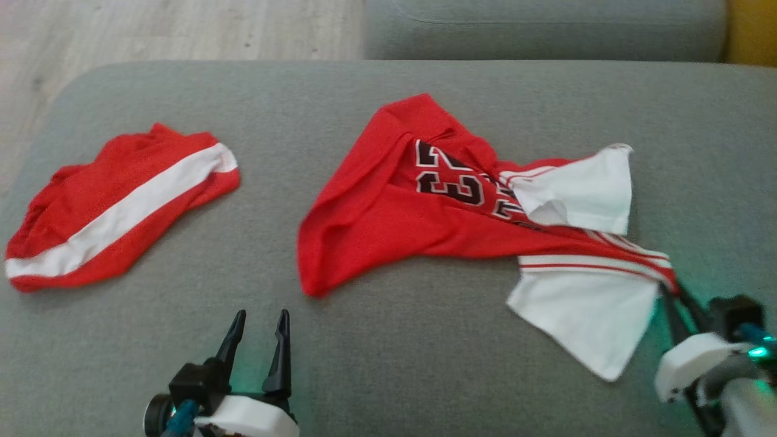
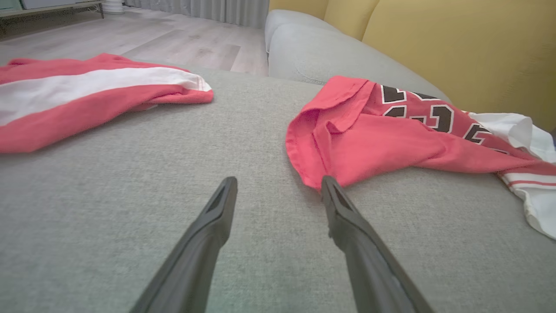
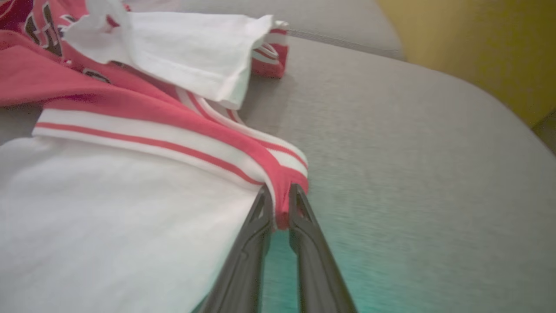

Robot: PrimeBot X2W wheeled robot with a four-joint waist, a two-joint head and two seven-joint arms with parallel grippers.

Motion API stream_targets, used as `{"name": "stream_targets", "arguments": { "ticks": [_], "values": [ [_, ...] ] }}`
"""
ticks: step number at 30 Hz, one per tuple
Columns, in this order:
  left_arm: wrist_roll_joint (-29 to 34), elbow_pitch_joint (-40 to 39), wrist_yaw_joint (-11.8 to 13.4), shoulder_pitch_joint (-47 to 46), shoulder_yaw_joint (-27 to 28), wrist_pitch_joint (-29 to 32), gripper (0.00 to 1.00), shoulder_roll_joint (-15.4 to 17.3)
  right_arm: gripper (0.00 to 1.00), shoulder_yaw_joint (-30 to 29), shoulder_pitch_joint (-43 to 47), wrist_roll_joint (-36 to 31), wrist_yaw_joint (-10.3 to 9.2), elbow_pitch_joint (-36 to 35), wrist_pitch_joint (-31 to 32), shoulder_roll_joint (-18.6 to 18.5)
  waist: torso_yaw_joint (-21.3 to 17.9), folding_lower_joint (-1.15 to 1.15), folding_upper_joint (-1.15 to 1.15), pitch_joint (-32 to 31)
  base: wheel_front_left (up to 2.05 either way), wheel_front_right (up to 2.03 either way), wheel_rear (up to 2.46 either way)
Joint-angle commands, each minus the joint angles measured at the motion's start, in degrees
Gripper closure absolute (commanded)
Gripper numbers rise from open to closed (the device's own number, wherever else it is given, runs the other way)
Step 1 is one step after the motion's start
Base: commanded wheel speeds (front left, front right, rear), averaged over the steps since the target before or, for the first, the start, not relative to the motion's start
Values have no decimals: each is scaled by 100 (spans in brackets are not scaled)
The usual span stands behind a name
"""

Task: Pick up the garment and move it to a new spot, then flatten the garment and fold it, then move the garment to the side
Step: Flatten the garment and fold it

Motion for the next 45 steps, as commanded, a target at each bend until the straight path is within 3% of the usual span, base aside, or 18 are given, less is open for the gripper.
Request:
{"name": "stream_targets", "arguments": {
  "ticks": [1, 2, 3, 4, 5, 15, 21, 45],
  "values": [
    [-14, -170, 14, -201, 167, -47, 0, 11, 100, -3, -124, 10, -5, -169, -19, -236, -125, 0, 0, 18, 0, 0, 0],
    [-9, -164, 5, -230, 139, -47, 0, 11, 100, -81, -172, -1, -5, -194, -19, -297, -159, 0, 0, 33, 0, 0, 0],
    [-13, -158, -5, -261, 105, -47, 0, 11, 75, -181, -229, -3, -5, -223, -19, -341, -187, 0, 0, 50, 0, 0, 0],
    [-12, -153, -17, -293, 65, -47, 0, 11, 5, -272, -292, 2, -5, -266, -19, -355, -211, 0, 0, 75, 0, 0, 0],
    [-13, -142, -28, -326, 21, -47, 0, 11, 0, -341, -354, 21, -5, -346, -19, -343, -230, 0, 0, 93, 0, 0, 0],
    [-130, 100, -159, -634, -611, -47, 0, 11, 0, -187, -323, 215, -5, -1493, -19, 421, -425, 0, 0, 190, 0, 0, 0],
    [-246, 355, -205, -854, -976, -47, 0, 11, 0, 261, -145, 381, -5, -1614, -19, 842, -529, 0, 0, 228, 0, 0, 0],
    [-312, 952, -172, -1123, -987, -47, 2, 11, 0, 787, -108, 616, -5, -1369, -19, 1034, -709, 0, 0, 260, 0, 0, 0]
  ]
}}
